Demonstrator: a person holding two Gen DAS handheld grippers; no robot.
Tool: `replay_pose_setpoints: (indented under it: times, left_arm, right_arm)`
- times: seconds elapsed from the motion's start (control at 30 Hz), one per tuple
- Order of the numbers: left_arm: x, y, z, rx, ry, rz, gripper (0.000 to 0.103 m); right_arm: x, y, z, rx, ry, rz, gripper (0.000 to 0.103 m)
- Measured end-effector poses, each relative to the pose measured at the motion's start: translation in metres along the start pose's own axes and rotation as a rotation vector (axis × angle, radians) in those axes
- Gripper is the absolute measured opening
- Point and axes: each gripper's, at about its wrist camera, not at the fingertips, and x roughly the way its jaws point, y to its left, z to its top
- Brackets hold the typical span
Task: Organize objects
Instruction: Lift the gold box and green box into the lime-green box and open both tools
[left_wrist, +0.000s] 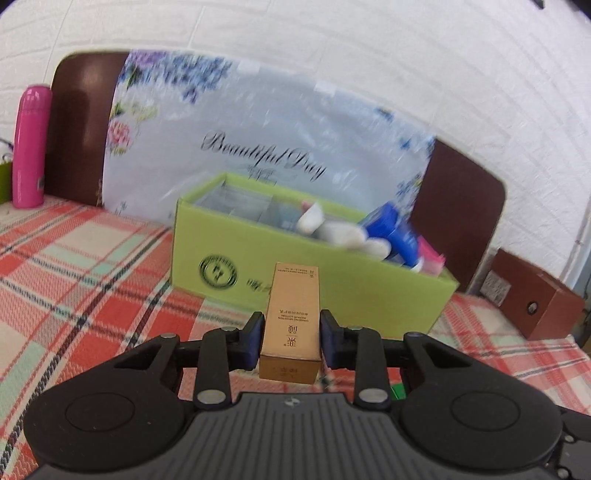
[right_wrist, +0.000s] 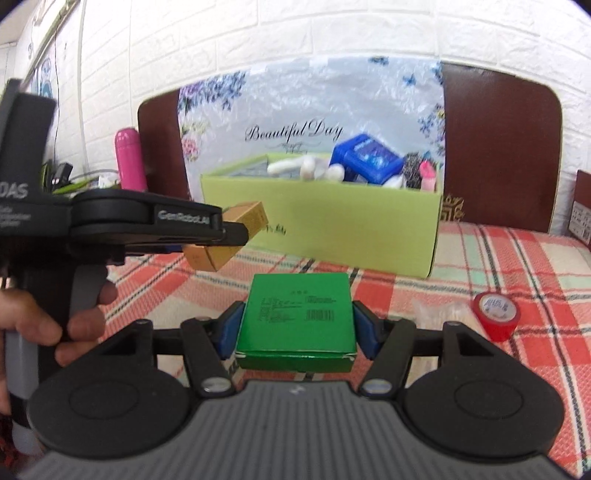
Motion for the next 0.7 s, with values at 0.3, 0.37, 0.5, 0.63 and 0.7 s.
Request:
replay_pose_setpoints:
  times: [0.3,0.37,0.5,0.63,0.7]
  left_arm:
    - [-0.014,-0.011,0.040,-0.040,-0.097,-0.058,0.033]
    - [-0.012,-0.016,0.056,-0.027,-0.121,-0.046,0.033]
    - [-0.003,-0.019,0.087,-0.068,-0.168,-0.069,0.033]
    - [0.022,-0.017,0.113,-0.084,-0.147,-0.076,0.033]
    - [0.034,-0.013,0.120,-0.091,-0.142,-0.068,0.033]
  right_arm:
    - [-0.011,-0.012,0.048,-0.058,-0.173,-0.029,0.061]
    - [-0.008,-0.014,0.063,-0.078,-0.217,-0.032,0.061]
    - [0.010,-0.017,0.091,-0.154,-0.286,-0.069,0.061]
    - [0.045,-0.017,0.117,-0.232,-0.290,-0.107,0.061]
    - [0.064,-0.018,0.127,-0.248,-0.286,-0.117,0.061]
